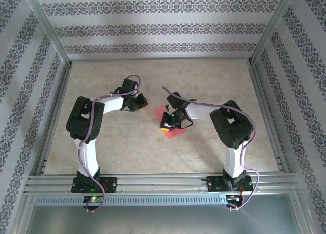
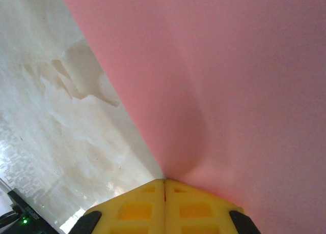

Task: Fold a paper plane with a square sheet of paper (pick it up from the middle)
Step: Fold the paper in half at the center of the table, then fold the triangle a second time at the center of the table.

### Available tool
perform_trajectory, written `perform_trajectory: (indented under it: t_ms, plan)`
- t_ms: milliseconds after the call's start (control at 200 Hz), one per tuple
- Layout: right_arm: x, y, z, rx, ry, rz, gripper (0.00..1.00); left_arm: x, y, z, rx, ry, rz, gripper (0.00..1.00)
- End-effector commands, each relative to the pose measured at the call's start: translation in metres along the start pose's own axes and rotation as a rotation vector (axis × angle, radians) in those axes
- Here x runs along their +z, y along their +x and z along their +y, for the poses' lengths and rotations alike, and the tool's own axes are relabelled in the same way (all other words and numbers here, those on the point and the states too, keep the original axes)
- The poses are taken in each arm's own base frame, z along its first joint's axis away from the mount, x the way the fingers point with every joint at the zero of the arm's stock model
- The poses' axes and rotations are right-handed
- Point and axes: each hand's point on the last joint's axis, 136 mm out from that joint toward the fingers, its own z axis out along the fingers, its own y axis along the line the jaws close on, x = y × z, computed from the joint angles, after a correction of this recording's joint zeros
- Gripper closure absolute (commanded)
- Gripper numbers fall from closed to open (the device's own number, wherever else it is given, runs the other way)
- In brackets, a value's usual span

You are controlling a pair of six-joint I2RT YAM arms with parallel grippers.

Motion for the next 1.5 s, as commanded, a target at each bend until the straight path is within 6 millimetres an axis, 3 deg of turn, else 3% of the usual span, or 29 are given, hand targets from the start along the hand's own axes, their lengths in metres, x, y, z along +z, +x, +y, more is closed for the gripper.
perform_trajectory:
  t_ms: [0,135,220,335,470,555,665,954,1209,1494]
  plan:
    - [0.003,-0.002,-0.007,0.028,0.005,0.004,0.97,-0.022,0.02,-0.027,0.045,0.062,0.011,0.86]
    - [-0.031,-0.023,0.03,-0.009,-0.134,-0.097,0.91,-0.023,0.055,-0.037,0.022,0.074,0.038,0.84]
    - [-0.059,-0.033,0.035,-0.038,-0.148,-0.179,0.83,-0.022,0.069,-0.043,-0.005,0.086,0.043,0.81]
    - [-0.083,-0.042,0.005,-0.017,-0.077,-0.257,0.74,-0.018,0.08,-0.06,-0.036,0.14,0.051,0.79]
    - [-0.093,-0.041,-0.044,0.058,0.001,-0.276,0.68,-0.01,0.095,-0.081,-0.05,0.194,0.081,0.78]
    - [-0.098,-0.039,-0.064,0.093,0.02,-0.291,0.62,-0.002,0.103,-0.081,-0.066,0.192,0.093,0.78]
    - [-0.101,-0.035,-0.076,0.117,0.021,-0.29,0.6,0.009,0.107,-0.077,-0.074,0.176,0.119,0.78]
    - [-0.09,-0.02,-0.08,0.11,-0.01,-0.221,0.61,0.029,0.108,-0.056,-0.018,0.024,0.166,0.82]
    - [-0.085,0.002,-0.079,0.084,-0.042,-0.145,0.61,0.037,0.118,-0.031,-0.004,-0.071,0.214,0.84]
    - [-0.078,0.02,-0.083,0.063,-0.006,-0.077,0.6,0.04,0.12,-0.026,-0.005,-0.089,0.225,0.85]
